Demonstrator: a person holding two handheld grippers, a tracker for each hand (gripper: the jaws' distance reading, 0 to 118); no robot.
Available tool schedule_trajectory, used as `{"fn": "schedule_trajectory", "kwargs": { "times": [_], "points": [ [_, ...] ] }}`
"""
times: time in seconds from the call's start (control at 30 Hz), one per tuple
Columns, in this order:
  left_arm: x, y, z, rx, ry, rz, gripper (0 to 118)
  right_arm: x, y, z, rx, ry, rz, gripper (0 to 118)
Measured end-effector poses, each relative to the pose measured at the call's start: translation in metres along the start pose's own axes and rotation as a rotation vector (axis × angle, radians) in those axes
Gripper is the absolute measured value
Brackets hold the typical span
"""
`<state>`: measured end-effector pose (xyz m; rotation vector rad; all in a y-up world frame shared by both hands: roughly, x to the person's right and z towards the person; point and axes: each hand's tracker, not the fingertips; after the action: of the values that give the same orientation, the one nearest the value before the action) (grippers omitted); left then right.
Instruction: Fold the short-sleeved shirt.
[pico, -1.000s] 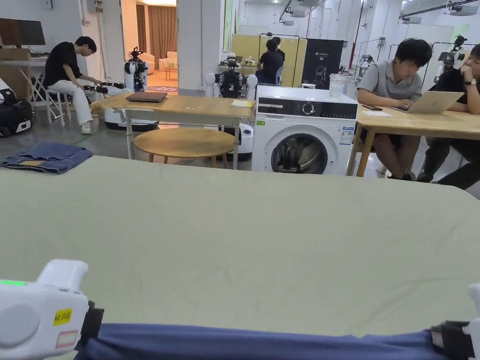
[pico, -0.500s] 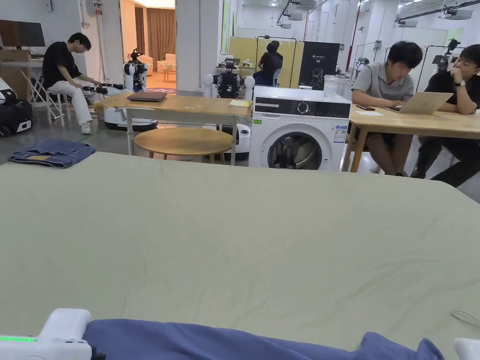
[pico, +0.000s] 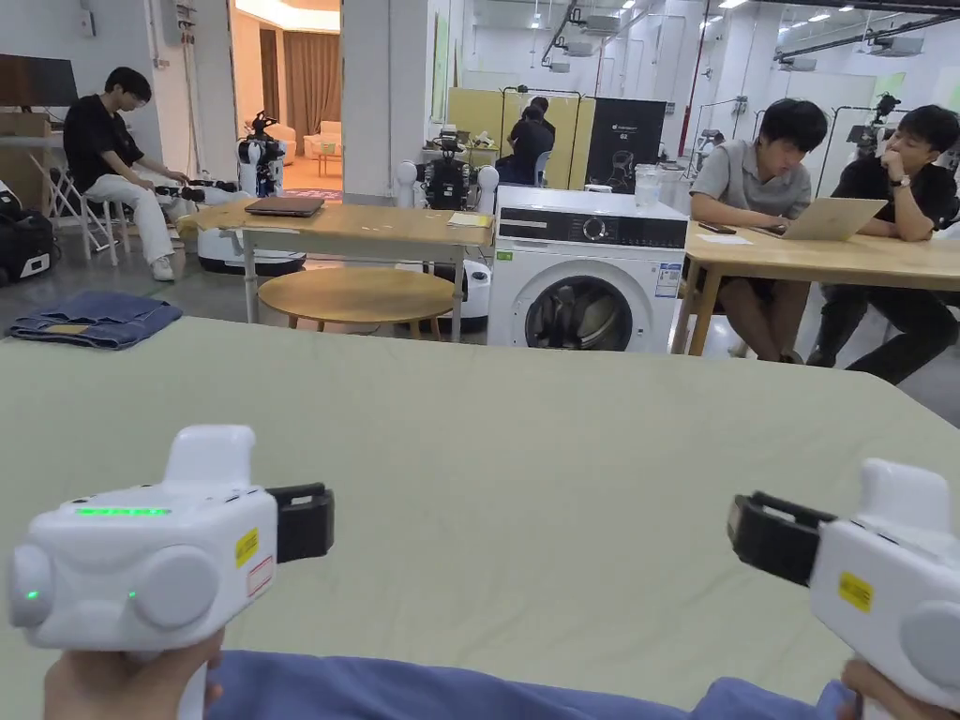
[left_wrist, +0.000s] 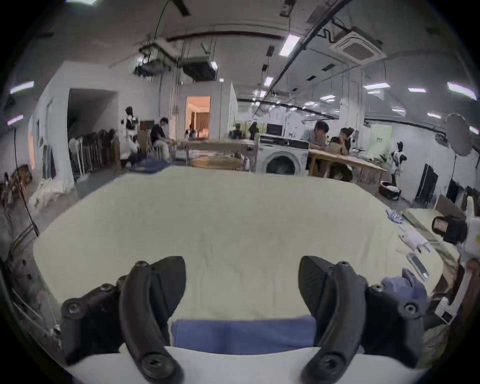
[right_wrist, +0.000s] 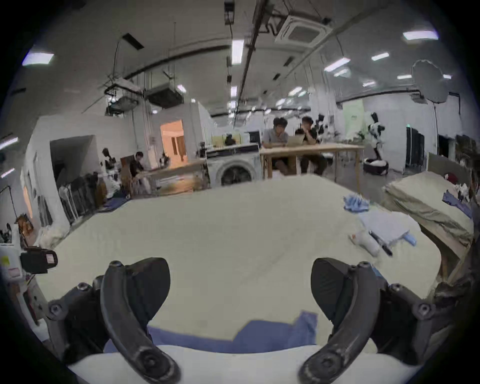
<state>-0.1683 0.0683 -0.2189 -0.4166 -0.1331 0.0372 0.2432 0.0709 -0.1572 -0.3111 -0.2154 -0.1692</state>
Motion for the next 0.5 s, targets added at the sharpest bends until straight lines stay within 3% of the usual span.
{"fn": "schedule_trajectory", "kwargs": {
  "times": [0.03,0.07,0.1,0.13,0.17,0.23,0.37,0.5],
  "points": [
    [0.006,0.0,-0.003,0.003,0.0,0.002,74,-0.009,0.001,-0.004,0.014,-0.007,0.012,104],
    [0.009,-0.001,-0.004,0.007,0.006,-0.001,52,-0.017,0.002,-0.006,0.024,-0.001,0.019,87],
    [0.012,-0.002,-0.005,0.011,0.013,0.002,33,-0.023,0.001,-0.005,0.04,0.003,0.022,64],
    [0.013,-0.003,-0.005,0.026,0.019,0.007,13,-0.029,0.0,-0.007,0.055,0.023,0.03,28],
    [0.013,-0.005,-0.006,0.035,0.023,0.007,0,-0.035,-0.001,-0.007,0.068,0.04,0.035,0],
    [0.013,-0.007,-0.003,0.078,0.052,0.007,0,-0.044,-0.008,-0.009,0.097,-0.022,0.061,0],
    [-0.005,-0.008,-0.007,0.006,-0.014,-0.001,0,-0.053,-0.015,-0.018,0.055,0.044,0.111,0],
    [-0.072,-0.012,-0.021,-0.156,-0.306,0.358,0,-0.056,-0.02,-0.018,0.048,0.056,0.136,0]
  ]
}}
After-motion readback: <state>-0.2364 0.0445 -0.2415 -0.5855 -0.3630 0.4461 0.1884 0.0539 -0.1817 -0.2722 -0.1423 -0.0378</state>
